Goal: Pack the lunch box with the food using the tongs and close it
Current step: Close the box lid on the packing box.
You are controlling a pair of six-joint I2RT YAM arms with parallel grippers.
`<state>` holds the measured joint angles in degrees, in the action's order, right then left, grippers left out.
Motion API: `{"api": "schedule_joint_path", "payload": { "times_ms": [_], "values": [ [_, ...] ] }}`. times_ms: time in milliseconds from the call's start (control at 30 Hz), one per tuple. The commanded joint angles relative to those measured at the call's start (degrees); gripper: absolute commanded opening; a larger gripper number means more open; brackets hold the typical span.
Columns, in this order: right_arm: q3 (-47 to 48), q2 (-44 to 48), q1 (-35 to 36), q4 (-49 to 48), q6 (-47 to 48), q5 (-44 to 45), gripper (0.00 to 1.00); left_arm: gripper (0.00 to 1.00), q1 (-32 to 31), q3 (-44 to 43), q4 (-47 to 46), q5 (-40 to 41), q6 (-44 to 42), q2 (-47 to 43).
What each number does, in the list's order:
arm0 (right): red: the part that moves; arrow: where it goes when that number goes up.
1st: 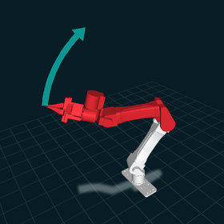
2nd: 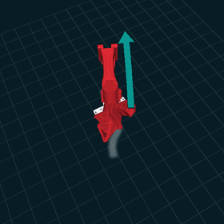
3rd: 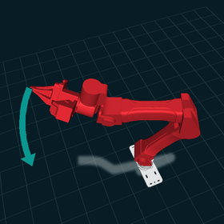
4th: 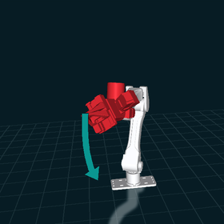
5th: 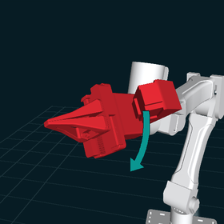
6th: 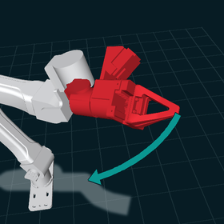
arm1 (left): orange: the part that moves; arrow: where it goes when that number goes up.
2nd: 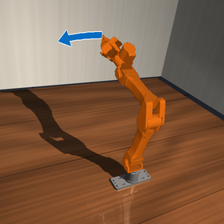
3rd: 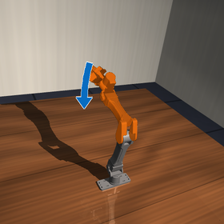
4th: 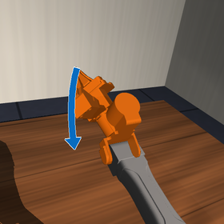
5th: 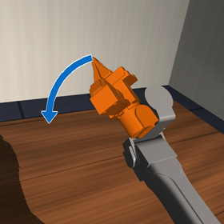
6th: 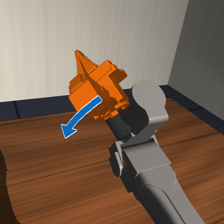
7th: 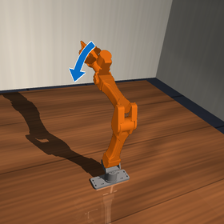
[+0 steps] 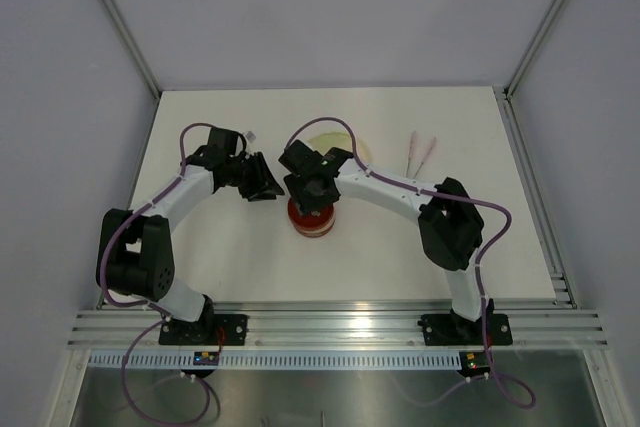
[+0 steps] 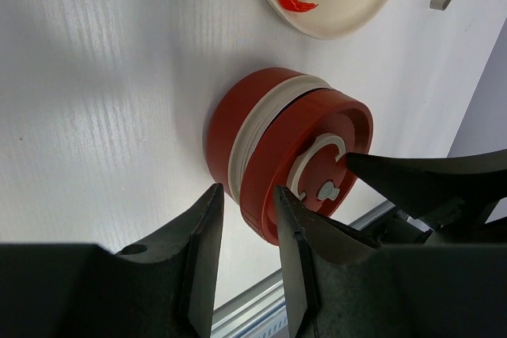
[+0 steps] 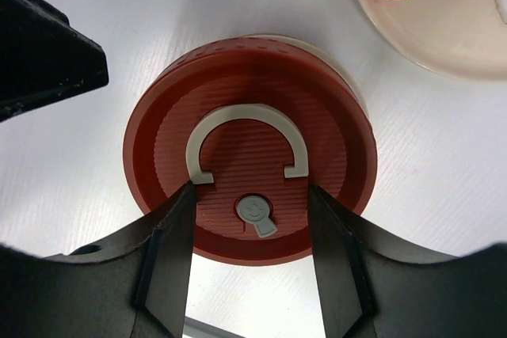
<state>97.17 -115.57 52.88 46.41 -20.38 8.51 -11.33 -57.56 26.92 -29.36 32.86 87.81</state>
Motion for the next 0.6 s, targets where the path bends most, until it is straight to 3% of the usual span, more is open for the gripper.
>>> {"api": "schedule_joint_path", "payload": {
  "times_ms": [0, 567],
  "values": [
    [3.99, -1.32, 0.64, 4.21, -0.45, 1.50, 0.25, 0.35, 0.35, 0.26, -1.25, -0.34, 0.10, -2.29],
    [2.68, -3.00, 0.64, 4.49, -0.97, 3.44, 0.27, 0.35, 0.26, 0.78, -2.04, -0.78, 0.27, -1.94]
  ]
}}
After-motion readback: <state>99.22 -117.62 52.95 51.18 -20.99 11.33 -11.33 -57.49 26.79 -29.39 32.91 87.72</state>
